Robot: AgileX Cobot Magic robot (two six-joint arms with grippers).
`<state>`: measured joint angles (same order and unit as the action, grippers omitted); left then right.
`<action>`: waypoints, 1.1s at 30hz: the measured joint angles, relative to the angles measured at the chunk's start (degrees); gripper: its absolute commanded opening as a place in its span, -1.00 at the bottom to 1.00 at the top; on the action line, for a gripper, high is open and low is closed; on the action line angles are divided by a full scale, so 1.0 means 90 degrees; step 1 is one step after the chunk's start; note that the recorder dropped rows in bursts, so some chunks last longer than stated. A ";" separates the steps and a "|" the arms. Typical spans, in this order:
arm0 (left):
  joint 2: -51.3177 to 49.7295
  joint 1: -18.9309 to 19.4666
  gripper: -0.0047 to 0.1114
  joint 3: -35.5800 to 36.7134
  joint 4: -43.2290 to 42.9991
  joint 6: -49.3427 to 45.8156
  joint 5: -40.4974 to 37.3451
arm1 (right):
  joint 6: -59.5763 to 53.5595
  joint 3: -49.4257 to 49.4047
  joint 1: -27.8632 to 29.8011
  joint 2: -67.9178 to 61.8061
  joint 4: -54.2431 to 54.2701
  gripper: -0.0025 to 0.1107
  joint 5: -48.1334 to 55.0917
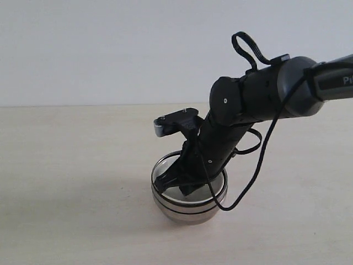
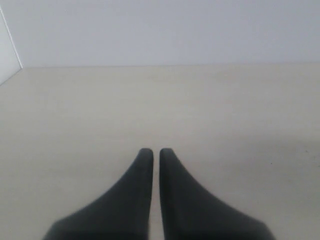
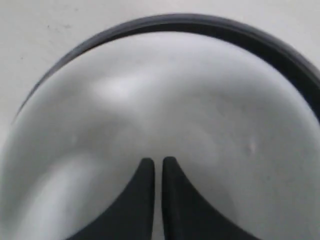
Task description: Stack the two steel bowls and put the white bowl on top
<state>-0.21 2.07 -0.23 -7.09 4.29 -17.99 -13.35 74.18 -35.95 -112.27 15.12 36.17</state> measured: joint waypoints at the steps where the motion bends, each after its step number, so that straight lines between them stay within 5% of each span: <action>1: 0.0000 0.0000 -0.85 0.0000 0.0000 0.0000 0.0000 | 0.0283 0.0000 0.0000 -0.0074 -0.0324 -0.96 -0.0073; 10: 0.0000 0.0000 -0.85 0.0000 0.0000 0.0000 0.0000 | 0.0965 0.0000 0.0000 -0.0170 -0.1009 -0.96 -0.0259; 20: 0.0000 0.0000 -0.85 0.0000 0.0000 0.0000 0.0000 | 0.0307 0.0059 -0.0013 0.0844 0.0198 -0.96 0.0231; 33: 0.0000 0.0000 -0.85 0.0000 0.0000 0.0000 0.0000 | 0.0319 0.0047 -0.0756 0.0992 -0.0072 -0.96 0.1005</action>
<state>-0.21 2.07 -0.23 -7.09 4.29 -17.99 -10.47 74.61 -42.76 -103.34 14.47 45.22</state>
